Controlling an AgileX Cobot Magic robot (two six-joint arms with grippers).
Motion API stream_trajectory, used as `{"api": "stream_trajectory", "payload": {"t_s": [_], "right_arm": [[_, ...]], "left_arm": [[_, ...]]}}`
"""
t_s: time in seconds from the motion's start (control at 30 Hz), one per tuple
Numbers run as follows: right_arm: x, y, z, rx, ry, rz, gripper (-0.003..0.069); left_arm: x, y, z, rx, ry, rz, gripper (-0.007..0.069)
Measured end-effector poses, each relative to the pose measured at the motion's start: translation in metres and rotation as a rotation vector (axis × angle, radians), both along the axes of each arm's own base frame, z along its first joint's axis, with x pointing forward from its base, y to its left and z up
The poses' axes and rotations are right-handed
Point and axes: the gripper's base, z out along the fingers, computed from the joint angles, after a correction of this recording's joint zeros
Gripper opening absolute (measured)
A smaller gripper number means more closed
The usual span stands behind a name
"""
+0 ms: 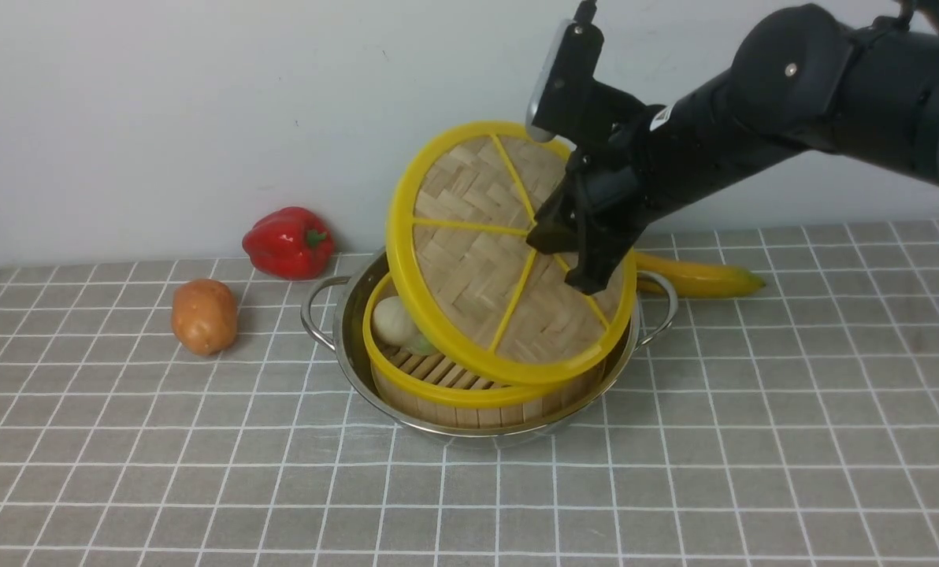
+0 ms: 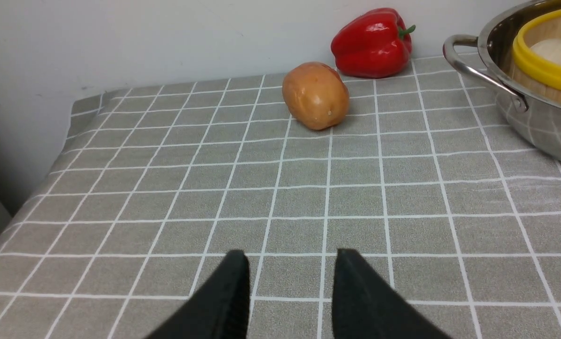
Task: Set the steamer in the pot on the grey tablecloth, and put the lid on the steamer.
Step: 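Place the bamboo steamer lid onto the steamer basket in the pot with the right gripper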
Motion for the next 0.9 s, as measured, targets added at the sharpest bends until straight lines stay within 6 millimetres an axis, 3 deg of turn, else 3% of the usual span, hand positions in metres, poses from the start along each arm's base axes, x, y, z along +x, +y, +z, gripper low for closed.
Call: {"api": "stream_trajectory", "payload": {"t_s": [0.27, 0.53, 0.9], "right_arm": [[-0.001, 0.003, -0.001, 0.002, -0.010, 0.018, 0.0147], [0.005, 0.009, -0.020, -0.018, 0.010, 0.053, 0.0147], [0.006, 0.012, -0.005, -0.032, -0.056, 0.137, 0.0147]], "left_arm": [[0.000, 0.000, 0.000, 0.000, 0.000, 0.000, 0.0243], [0.000, 0.000, 0.000, 0.000, 0.000, 0.000, 0.0243], [0.000, 0.000, 0.000, 0.000, 0.000, 0.000, 0.0243]]}}
